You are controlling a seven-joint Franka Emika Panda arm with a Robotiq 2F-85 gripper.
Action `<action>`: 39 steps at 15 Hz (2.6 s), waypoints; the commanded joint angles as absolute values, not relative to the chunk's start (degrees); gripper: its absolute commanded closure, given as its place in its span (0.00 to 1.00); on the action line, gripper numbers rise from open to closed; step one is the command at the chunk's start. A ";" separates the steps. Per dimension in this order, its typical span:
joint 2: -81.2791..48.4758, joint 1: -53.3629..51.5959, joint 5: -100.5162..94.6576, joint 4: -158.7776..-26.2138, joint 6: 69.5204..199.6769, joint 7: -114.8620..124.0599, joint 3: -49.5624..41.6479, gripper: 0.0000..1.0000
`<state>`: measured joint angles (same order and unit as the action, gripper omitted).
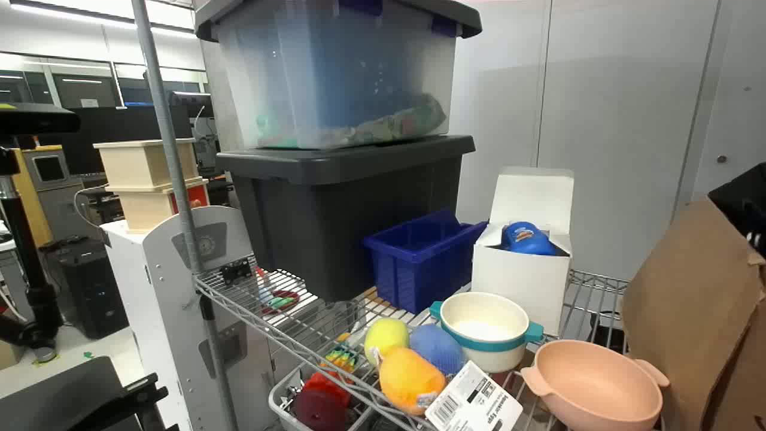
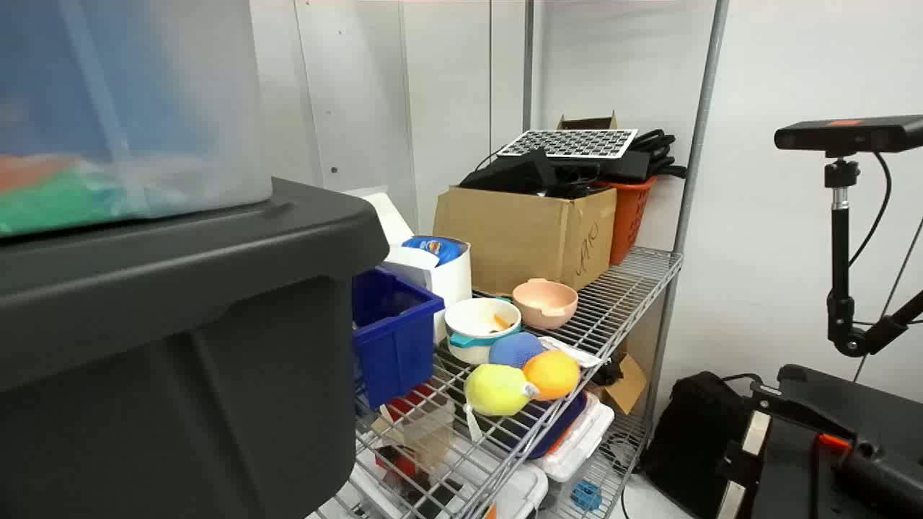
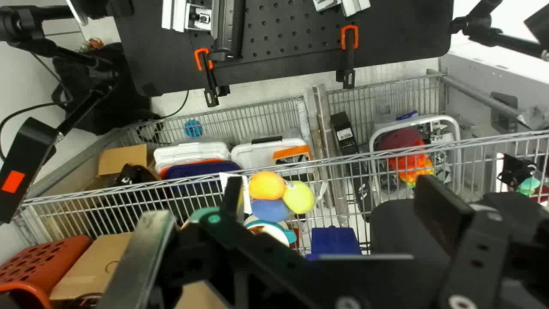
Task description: Pick up the bear plush toy and put it in the bowl
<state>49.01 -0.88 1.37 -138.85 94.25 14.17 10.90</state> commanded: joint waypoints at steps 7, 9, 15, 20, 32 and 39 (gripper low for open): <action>48.95 -1.23 1.16 -138.34 94.12 14.38 10.66 0.00; 48.95 -1.23 1.16 -138.34 94.12 14.38 10.66 0.00; 48.95 -1.23 1.16 -138.34 94.12 14.38 10.66 0.00; 48.95 -1.23 1.16 -138.34 94.12 14.38 10.66 0.00; 48.95 -1.23 1.16 -138.34 94.12 14.38 10.66 0.00; 45.31 1.78 -1.55 -137.23 97.08 15.60 9.71 0.00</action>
